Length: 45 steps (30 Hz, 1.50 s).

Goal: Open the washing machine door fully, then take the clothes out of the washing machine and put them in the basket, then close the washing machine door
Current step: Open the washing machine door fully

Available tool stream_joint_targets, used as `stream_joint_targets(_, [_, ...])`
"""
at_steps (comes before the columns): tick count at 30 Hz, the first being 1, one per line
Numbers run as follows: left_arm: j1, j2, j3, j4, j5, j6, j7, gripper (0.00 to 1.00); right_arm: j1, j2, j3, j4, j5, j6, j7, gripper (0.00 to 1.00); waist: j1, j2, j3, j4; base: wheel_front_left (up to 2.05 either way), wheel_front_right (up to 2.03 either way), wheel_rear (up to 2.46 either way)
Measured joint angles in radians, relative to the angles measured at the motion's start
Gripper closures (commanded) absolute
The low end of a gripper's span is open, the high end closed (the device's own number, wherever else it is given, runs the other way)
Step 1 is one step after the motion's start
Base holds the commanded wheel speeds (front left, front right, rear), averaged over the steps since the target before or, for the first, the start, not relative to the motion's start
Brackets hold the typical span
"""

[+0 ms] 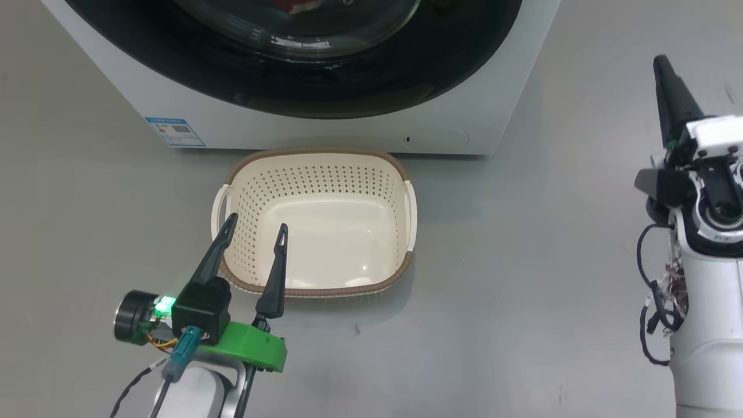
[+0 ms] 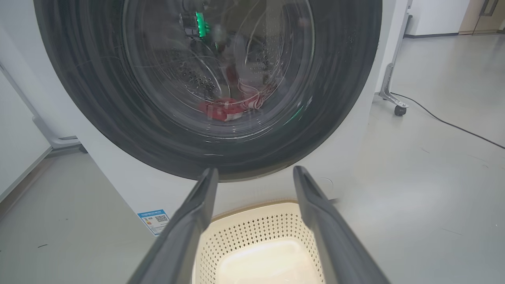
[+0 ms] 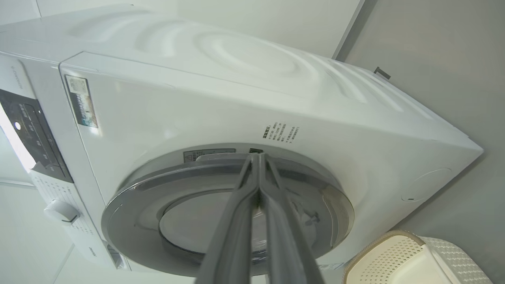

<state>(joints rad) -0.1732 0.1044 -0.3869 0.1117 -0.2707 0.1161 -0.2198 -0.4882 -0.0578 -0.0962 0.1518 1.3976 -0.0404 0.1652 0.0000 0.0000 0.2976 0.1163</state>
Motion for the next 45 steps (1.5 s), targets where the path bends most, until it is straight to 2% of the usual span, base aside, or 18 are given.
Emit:
stream_joint_targets(7, [-0.045, -0.013, -0.008, -0.006, 0.002, -0.009, -0.001, 0.00, -0.138, -0.037, -0.006, 0.006, 0.041, -0.034, 0.077, 1.00, 0.0000, 0.0000, 0.066, 0.026, 0.00, 0.00, 0.00])
stream_joint_targets(10, [-0.071, -0.019, -0.016, -0.005, 0.002, -0.021, -0.002, 0.00, -0.188, -0.054, -0.009, 0.020, 0.055, -0.035, 0.105, 1.00, 0.0001, 0.0000, 0.092, 0.038, 0.00, 0.00, 0.00])
stream_joint_targets(23, [-0.121, -0.037, -0.038, 0.008, 0.003, -0.035, -0.012, 0.00, -0.396, -0.142, 0.028, 0.086, 0.077, -0.076, 0.238, 1.00, 0.0001, 0.0000, 0.179, 0.107, 0.00, 0.00, 0.00])
stream_joint_targets(32, [-0.147, -0.048, -0.052, 0.028, 0.003, -0.048, -0.020, 0.00, -0.508, -0.176, 0.069, 0.151, 0.062, -0.078, 0.300, 1.00, 0.0001, 0.0000, 0.217, 0.146, 0.00, 0.00, 0.00])
stream_joint_targets(45, [-0.156, -0.054, -0.059, 0.053, 0.003, -0.048, -0.028, 0.00, -0.615, -0.182, 0.101, 0.242, 0.053, -0.086, 0.351, 1.00, 0.0001, 0.0000, 0.235, 0.170, 0.00, 0.00, 0.00])
